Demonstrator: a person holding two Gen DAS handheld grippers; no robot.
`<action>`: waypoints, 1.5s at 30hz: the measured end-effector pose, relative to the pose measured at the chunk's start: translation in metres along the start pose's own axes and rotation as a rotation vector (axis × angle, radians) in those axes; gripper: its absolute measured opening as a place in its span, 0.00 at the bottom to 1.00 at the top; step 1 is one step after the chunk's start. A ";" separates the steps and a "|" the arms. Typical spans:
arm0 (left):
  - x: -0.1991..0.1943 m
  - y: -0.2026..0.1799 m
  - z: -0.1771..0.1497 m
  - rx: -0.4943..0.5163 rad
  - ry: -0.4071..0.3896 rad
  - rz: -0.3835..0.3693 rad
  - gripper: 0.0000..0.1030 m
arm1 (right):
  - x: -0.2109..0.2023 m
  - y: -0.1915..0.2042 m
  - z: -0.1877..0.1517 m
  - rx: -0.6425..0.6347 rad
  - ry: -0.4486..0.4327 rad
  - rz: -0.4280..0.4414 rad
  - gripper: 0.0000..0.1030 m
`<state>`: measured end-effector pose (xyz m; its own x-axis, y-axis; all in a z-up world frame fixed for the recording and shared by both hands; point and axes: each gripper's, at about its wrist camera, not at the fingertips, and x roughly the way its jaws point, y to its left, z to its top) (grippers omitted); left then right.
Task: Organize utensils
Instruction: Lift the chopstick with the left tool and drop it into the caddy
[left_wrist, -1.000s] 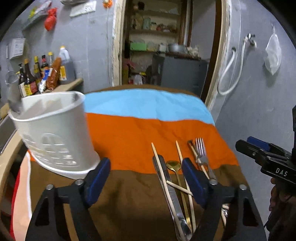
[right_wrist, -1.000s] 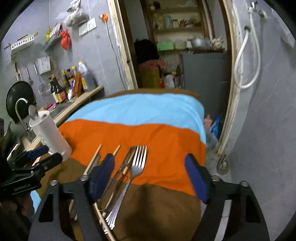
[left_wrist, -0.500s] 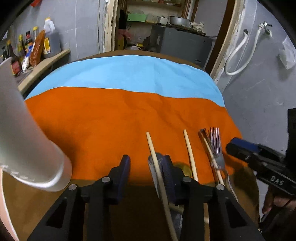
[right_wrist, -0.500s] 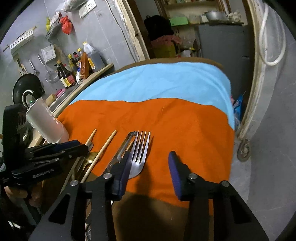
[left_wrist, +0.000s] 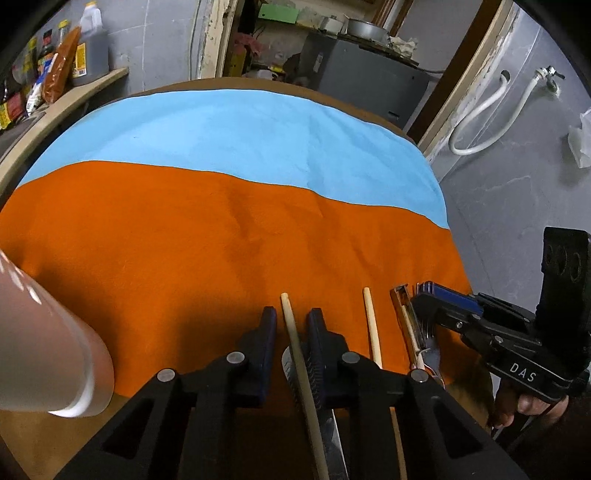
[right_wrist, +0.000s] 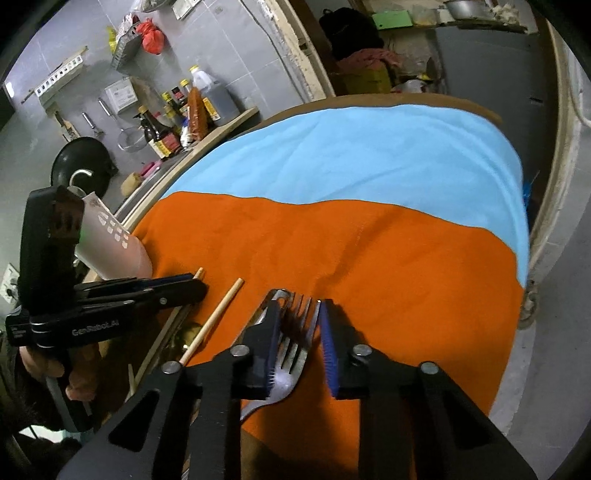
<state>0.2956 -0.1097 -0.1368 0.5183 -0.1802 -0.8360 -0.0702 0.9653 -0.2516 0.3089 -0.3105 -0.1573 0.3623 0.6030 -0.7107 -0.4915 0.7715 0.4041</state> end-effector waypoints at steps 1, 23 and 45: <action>0.000 0.000 0.001 0.000 0.003 0.001 0.16 | 0.000 0.000 -0.001 0.002 0.001 0.002 0.17; -0.085 0.006 -0.016 -0.009 -0.210 -0.100 0.05 | -0.099 0.055 -0.010 -0.013 -0.270 -0.171 0.02; -0.204 0.088 0.025 -0.080 -0.542 -0.145 0.05 | -0.185 0.215 0.038 -0.149 -0.592 -0.475 0.02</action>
<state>0.2045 0.0163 0.0239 0.8894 -0.1665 -0.4258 -0.0191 0.9170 -0.3985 0.1661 -0.2481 0.0828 0.9034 0.2543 -0.3453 -0.2635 0.9644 0.0208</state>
